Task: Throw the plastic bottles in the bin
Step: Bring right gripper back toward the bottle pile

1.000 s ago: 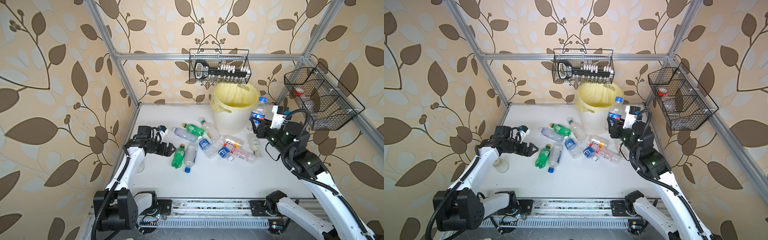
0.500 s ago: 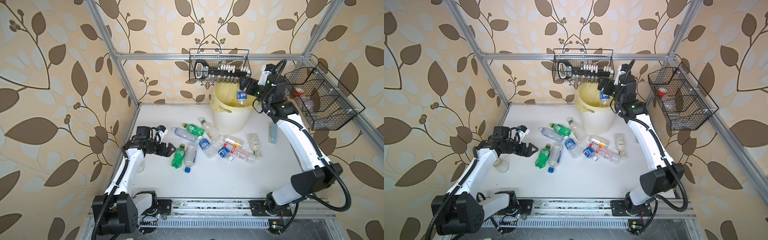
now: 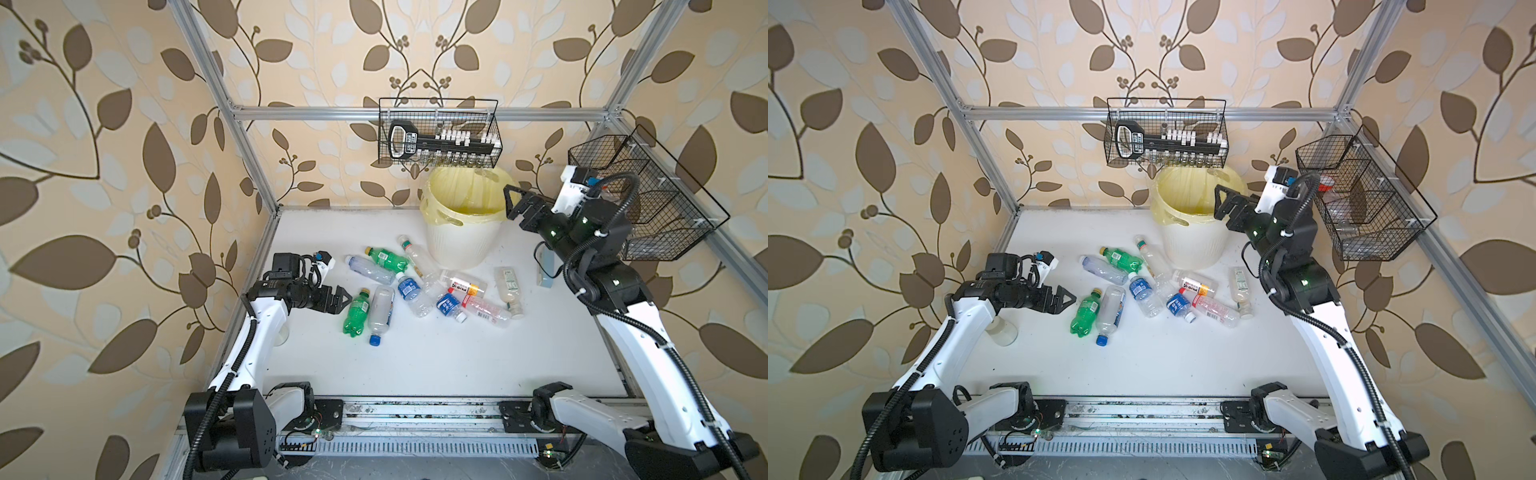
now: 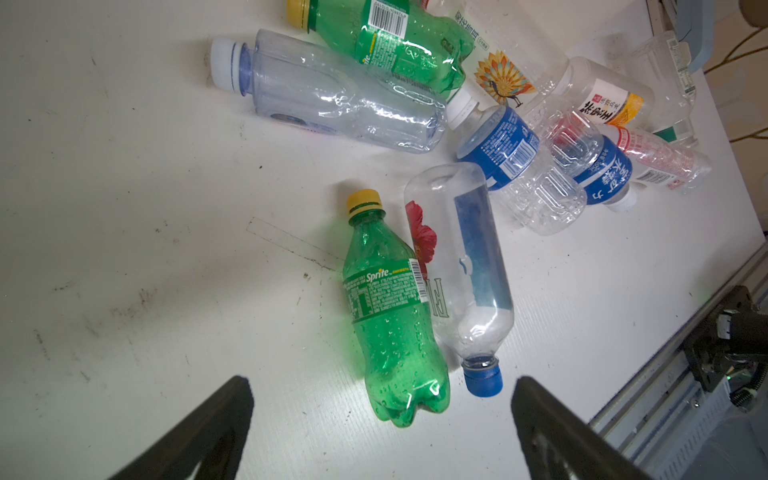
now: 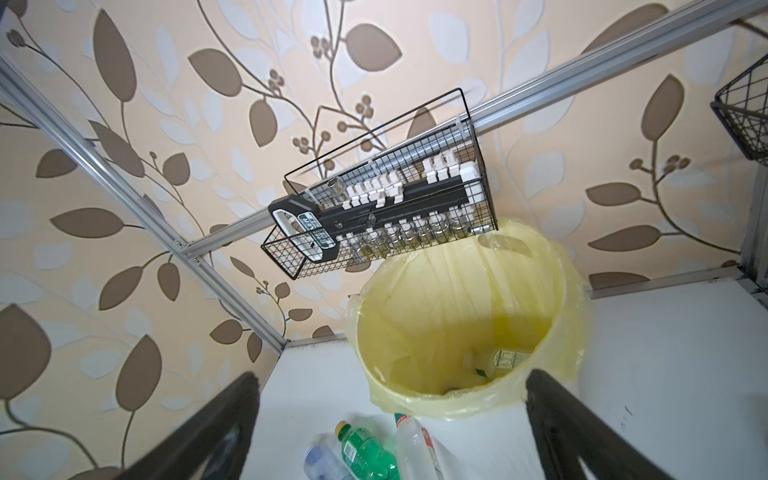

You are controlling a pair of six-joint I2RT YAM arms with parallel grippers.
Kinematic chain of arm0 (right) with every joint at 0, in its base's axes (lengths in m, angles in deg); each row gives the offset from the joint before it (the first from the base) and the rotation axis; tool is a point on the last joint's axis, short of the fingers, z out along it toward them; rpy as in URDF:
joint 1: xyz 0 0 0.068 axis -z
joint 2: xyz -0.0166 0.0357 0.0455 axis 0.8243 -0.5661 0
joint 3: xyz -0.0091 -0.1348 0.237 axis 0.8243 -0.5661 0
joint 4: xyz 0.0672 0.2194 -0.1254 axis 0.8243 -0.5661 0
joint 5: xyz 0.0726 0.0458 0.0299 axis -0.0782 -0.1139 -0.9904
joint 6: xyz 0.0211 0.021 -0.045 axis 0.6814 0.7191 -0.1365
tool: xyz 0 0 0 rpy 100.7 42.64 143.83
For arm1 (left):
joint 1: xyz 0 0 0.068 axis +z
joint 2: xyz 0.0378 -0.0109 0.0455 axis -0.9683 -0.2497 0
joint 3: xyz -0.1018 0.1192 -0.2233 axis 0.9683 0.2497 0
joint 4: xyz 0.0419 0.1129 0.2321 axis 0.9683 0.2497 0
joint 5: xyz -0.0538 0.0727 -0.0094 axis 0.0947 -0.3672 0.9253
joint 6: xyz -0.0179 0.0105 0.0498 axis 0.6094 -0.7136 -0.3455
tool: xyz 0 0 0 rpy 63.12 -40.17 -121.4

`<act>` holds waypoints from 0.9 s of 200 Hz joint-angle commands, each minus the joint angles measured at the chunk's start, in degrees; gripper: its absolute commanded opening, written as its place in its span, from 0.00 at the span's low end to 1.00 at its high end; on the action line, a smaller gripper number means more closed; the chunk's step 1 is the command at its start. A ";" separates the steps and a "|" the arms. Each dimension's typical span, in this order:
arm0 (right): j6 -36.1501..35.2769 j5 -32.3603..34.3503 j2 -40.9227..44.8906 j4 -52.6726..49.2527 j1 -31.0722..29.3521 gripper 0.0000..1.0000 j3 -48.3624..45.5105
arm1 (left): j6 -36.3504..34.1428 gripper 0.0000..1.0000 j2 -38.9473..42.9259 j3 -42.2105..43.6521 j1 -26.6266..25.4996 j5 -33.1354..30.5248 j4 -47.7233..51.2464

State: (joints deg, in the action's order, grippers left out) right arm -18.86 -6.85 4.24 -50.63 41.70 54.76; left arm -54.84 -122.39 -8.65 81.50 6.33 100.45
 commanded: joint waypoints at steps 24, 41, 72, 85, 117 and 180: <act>1.62 -3.42 4.87 -3.45 -0.08 1.00 -9.06 | -1.13 0.99 1.25 -1.48 2.29 0.58 1.28; 1.64 -3.63 6.98 -4.19 -0.18 1.00 -11.54 | -1.14 0.99 1.25 -1.64 2.95 1.28 1.55; 2.40 -4.10 9.78 -5.30 -0.24 1.00 -15.16 | -1.21 0.99 0.91 -1.74 3.82 2.01 1.90; 3.05 -5.10 10.46 -5.39 -0.40 1.00 -16.41 | -1.31 0.99 0.68 -1.76 4.23 2.49 2.13; 3.27 -6.45 11.59 -6.80 -2.13 1.00 -18.81 | -1.66 0.99 0.37 -1.75 4.94 3.09 2.36; 1.64 -2.78 11.96 -9.08 -6.19 1.00 -24.29 | -1.70 0.99 -1.36 -2.26 5.98 6.82 3.78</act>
State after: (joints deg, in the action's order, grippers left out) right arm -16.43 -11.27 15.67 -57.69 36.21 32.82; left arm -55.30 -122.85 -8.76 86.90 9.96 102.57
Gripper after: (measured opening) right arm 0.999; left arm 0.990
